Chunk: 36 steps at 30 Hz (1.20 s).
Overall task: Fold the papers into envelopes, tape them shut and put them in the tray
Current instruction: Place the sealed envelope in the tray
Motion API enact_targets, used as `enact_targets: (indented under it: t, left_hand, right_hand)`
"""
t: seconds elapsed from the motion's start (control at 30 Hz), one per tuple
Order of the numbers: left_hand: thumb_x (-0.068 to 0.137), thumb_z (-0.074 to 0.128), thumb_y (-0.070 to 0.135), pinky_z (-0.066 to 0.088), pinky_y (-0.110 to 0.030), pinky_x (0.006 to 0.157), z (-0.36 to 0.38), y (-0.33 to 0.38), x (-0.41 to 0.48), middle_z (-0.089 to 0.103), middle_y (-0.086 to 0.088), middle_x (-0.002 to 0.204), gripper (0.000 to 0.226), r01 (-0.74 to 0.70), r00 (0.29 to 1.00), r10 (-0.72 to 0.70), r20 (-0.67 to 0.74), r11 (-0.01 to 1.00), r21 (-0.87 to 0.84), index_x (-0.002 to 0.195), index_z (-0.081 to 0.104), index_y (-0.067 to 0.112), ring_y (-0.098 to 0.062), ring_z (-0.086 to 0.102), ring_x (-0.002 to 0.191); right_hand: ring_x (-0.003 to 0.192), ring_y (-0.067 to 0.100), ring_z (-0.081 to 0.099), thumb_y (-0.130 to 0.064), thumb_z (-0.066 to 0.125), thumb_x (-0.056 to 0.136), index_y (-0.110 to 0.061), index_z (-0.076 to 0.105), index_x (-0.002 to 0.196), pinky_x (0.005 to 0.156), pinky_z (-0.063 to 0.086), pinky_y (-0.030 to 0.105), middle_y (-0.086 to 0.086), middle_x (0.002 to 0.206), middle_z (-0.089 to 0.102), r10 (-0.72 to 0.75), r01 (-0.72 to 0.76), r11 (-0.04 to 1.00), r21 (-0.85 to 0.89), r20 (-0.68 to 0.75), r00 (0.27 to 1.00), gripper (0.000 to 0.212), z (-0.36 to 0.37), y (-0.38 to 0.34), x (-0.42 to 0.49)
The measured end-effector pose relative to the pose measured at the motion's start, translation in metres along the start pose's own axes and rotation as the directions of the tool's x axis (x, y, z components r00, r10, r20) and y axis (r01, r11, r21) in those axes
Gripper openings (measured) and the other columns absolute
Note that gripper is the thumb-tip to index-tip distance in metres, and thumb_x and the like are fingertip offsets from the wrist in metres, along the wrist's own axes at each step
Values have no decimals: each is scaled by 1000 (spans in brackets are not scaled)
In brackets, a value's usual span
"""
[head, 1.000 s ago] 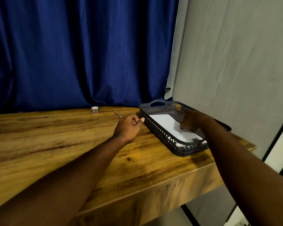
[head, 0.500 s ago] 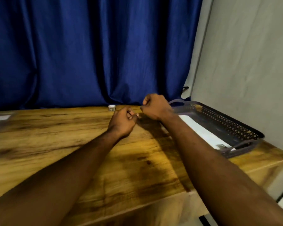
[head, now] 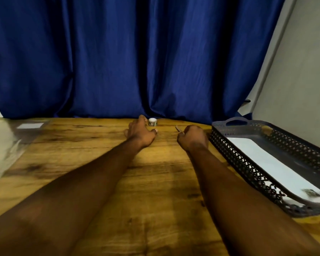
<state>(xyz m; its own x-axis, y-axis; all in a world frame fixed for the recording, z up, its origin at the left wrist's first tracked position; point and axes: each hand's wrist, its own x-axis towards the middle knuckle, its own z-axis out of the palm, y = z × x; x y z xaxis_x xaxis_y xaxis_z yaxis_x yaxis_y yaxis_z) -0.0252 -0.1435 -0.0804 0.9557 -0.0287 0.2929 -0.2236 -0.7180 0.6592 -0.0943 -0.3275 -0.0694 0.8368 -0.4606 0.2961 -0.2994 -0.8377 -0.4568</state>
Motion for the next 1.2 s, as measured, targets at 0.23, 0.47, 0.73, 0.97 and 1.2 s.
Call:
enact_targets:
  t: [0.23,0.47,0.73,0.97,1.2]
  left_hand:
    - [85,76,45,30,-42,98,23,29,38,67,7,113,28,122,992,-123,-12,991,-55,107,62,33,-25,56,117]
    - [93,68,32,20,-36,87,55,55,18,65,7,99,6,36,997,-37,-63,999,-18,88,67,27,-22,56,110]
    - [80,73,17,30,-40,88,63,70,-5,64,6,107,38,14,999,-18,-50,997,-76,104,47,31,-24,59,108]
    - [81,75,18,33,-40,92,61,65,-10,67,4,114,50,-23,999,21,-25,996,-90,118,44,29,-25,60,112]
    - [80,86,29,50,-40,104,53,53,-17,59,-4,137,68,-38,999,40,6,978,-206,135,47,23,-26,58,124]
  right_hand:
    - [92,27,67,-36,68,93,-22,74,97,82,55,32,4,100,74,-30,32,997,73,-25,999,16,15,5,13]
    - [98,32,71,-38,70,87,-20,73,95,86,59,37,7,103,76,-36,42,991,124,-46,998,20,18,5,19]
    - [99,33,72,-41,73,84,-21,73,94,86,60,39,8,104,77,-11,19,986,166,-53,999,23,18,11,20]
    - [92,34,72,-40,71,82,-17,73,87,81,61,38,10,96,76,11,2,973,229,-53,999,24,18,13,20]
    - [92,29,67,-32,71,86,-19,69,100,80,54,34,4,95,70,21,16,952,305,-118,993,19,8,11,9]
